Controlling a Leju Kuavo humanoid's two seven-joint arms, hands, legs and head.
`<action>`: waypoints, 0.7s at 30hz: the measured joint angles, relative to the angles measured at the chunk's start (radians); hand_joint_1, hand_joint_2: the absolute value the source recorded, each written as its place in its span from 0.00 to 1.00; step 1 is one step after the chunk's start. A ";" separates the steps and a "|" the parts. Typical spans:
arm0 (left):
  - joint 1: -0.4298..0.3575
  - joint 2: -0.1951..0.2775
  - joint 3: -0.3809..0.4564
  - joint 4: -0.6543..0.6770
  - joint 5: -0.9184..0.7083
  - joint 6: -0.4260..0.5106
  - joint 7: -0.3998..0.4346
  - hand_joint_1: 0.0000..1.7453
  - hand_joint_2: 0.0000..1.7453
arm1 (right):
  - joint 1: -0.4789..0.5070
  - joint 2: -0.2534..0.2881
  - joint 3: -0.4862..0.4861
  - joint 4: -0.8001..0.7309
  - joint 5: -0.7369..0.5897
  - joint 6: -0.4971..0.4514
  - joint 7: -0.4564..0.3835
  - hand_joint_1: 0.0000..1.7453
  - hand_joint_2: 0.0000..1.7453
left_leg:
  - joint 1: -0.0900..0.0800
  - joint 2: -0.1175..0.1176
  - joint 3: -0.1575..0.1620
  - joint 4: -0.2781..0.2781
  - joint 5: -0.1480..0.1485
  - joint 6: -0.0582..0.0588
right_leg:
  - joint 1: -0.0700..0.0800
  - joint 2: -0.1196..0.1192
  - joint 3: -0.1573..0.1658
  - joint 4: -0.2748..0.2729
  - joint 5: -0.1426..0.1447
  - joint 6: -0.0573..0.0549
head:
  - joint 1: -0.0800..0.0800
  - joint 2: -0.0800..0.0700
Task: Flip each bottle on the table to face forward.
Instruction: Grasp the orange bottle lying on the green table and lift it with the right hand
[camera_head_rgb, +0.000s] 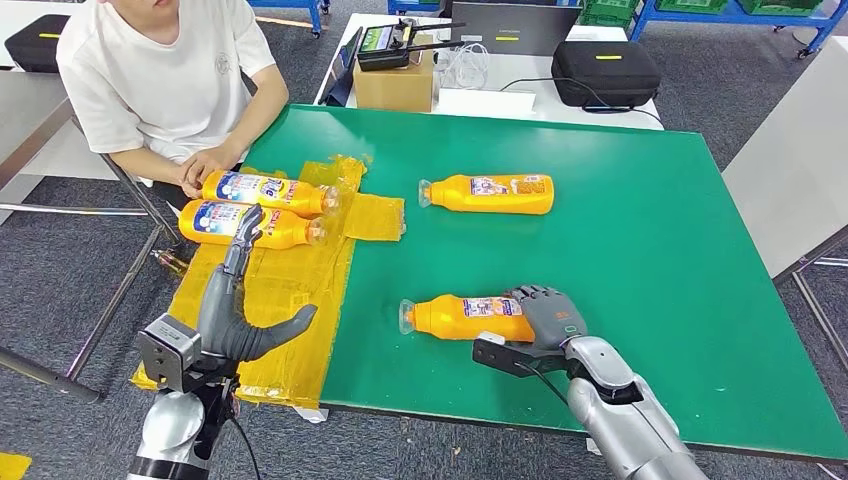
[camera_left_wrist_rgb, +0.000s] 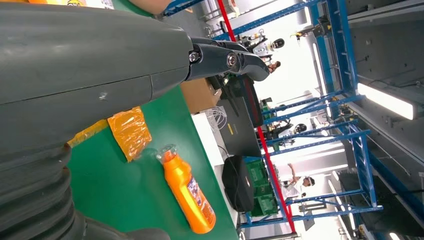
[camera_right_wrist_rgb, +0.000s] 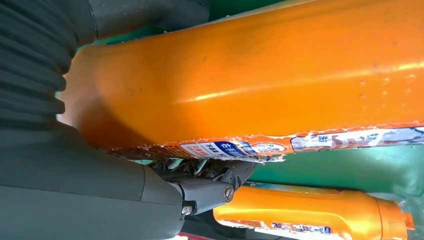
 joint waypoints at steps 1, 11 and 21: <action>-0.002 0.000 0.000 0.003 0.000 0.002 -0.001 0.00 1.00 | -0.004 0.000 0.002 0.008 -0.009 -0.001 -0.008 1.00 1.00 | 0.000 0.000 0.001 0.000 0.000 0.000 | 0.000 0.000 0.001 0.000 0.000 0.000 | 0.000 0.000; -0.011 0.009 0.000 0.020 0.033 0.019 -0.017 0.00 1.00 | 0.087 0.023 -0.060 -0.072 -0.349 -0.049 -0.222 1.00 1.00 | 0.001 0.000 0.001 0.000 0.000 0.000 | 0.001 0.001 0.003 0.000 0.000 0.000 | 0.000 0.000; 0.010 -0.051 -0.032 0.078 0.160 0.034 0.053 0.00 1.00 | 0.275 0.200 -0.219 -0.368 -0.677 -0.126 -0.375 1.00 1.00 | 0.000 -0.003 -0.012 0.000 0.000 0.000 | 0.000 -0.001 -0.008 0.001 0.000 0.000 | 0.000 0.000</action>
